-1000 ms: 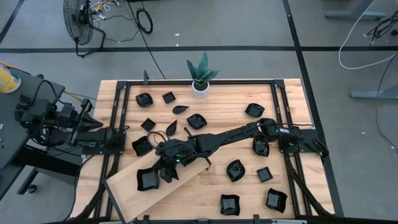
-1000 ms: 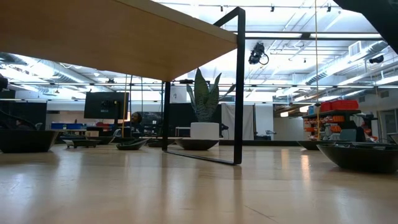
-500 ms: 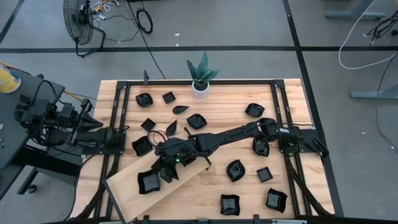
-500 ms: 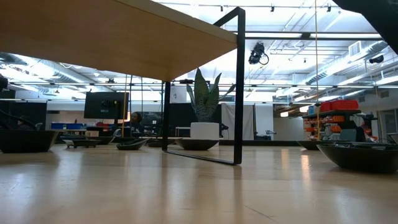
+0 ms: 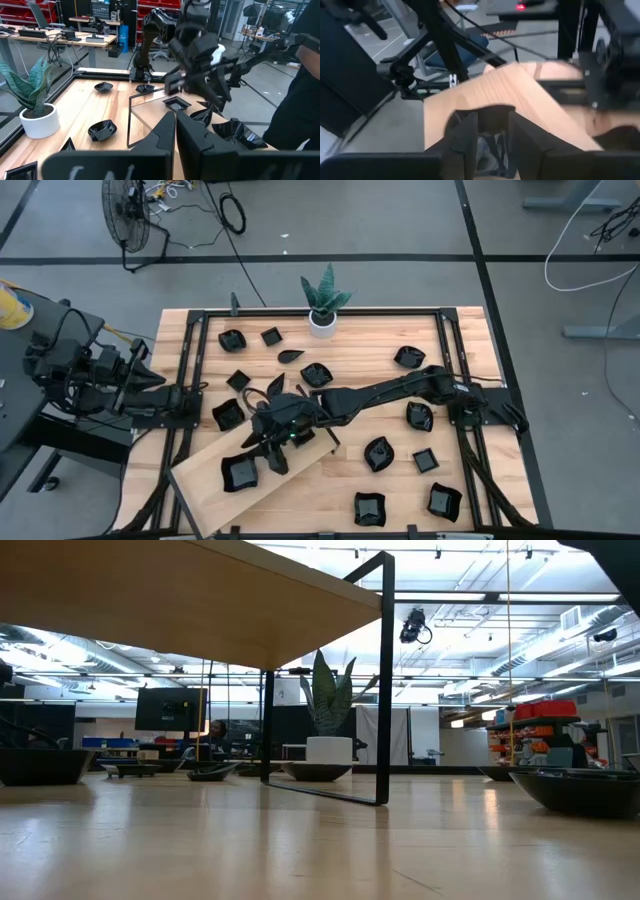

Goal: Pick & Place Mini shaped plates
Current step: Put the black distorted square plate on the shelf

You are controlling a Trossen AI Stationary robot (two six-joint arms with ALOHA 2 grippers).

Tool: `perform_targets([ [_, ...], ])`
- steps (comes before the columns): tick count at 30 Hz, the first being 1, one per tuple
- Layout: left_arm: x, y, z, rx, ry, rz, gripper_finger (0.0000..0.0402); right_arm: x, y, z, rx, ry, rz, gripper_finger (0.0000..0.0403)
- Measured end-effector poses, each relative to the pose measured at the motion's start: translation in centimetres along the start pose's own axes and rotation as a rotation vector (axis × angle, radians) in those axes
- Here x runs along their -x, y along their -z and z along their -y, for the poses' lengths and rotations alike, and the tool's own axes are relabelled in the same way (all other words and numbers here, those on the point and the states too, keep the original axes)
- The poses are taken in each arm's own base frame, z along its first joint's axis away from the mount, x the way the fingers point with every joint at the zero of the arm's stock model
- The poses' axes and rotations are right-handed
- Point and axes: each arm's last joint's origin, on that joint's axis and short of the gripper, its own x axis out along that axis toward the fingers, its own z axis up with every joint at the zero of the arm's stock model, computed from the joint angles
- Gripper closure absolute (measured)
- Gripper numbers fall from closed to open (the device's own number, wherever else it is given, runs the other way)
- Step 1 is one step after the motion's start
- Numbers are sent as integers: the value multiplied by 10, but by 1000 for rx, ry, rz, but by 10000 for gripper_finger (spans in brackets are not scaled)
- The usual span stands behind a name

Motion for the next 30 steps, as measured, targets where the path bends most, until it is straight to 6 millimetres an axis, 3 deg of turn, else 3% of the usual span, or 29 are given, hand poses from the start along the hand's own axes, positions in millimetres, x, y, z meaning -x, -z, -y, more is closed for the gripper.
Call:
perform_targets([
  [5,0,0,0,0,-1,0,383,15,-10,-16,115,-53,-22,305],
  [13,0,0,0,0,0,0,383,16,-7,-37,157,-93,-52,341],
  [25,0,0,0,0,0,0,383,15,3,-42,175,-100,-138,396],
  [30,0,0,0,0,0,0,383,16,9,-42,164,-95,-195,398],
])
